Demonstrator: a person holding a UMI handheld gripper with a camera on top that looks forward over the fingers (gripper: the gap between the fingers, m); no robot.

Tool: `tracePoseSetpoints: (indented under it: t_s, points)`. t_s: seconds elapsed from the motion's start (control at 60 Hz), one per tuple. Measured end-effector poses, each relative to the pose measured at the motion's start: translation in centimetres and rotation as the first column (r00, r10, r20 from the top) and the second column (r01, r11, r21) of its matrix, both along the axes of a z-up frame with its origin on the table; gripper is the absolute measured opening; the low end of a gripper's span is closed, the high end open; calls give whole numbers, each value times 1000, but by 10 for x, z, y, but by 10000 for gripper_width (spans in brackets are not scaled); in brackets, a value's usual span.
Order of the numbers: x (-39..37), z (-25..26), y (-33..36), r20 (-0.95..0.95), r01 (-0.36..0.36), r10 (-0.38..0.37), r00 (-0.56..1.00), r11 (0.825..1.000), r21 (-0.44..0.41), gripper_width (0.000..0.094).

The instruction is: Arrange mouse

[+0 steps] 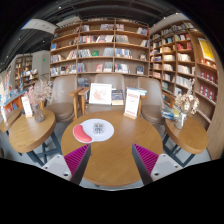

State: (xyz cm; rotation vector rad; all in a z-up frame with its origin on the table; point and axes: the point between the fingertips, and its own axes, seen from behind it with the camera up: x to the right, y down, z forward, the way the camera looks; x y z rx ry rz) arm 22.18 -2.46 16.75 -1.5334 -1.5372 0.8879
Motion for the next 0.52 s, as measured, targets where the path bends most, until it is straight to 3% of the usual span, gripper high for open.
tracePoseSetpoints:
  t_s: [0.2,0.333,0.517]
  points:
    - [82,7,20,-13,21,-21,1000,999,-27,856]
    - [108,18,31,-42,29,-28,999,999,15,856]
    - [127,29,40,-68,43,-42,997,999,4,855]
